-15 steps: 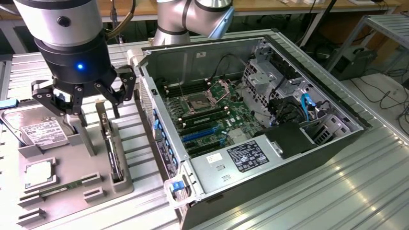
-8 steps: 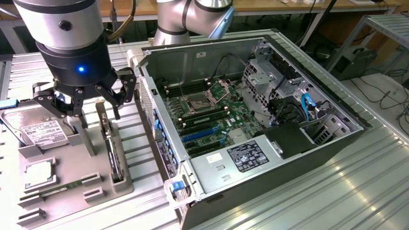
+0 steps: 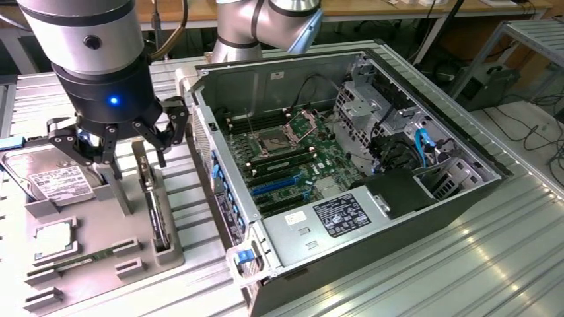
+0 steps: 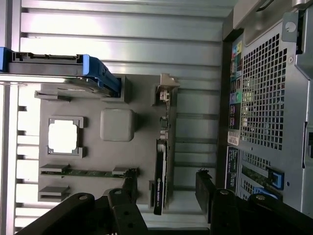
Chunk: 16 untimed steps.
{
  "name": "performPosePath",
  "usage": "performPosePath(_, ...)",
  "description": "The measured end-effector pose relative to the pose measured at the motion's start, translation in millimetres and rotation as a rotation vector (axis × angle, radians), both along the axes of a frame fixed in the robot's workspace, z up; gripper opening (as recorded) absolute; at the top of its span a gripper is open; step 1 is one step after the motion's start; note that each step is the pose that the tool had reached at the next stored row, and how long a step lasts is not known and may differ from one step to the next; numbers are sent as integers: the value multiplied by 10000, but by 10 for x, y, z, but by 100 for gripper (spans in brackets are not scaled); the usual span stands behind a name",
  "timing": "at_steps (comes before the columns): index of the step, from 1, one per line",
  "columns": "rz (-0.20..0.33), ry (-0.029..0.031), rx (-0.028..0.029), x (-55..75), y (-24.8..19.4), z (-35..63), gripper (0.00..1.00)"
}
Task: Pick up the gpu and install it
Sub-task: 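Pick up the gpu and move the gpu toward the slot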
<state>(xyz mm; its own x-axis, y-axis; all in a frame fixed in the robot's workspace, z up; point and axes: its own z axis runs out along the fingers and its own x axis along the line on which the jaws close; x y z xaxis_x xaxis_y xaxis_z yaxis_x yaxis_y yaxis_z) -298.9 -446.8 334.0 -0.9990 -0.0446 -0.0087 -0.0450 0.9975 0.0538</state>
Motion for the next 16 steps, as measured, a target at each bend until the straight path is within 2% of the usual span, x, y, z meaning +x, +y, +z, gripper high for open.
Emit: performPosePath(16,54,0,70,0,-47,-112,60)
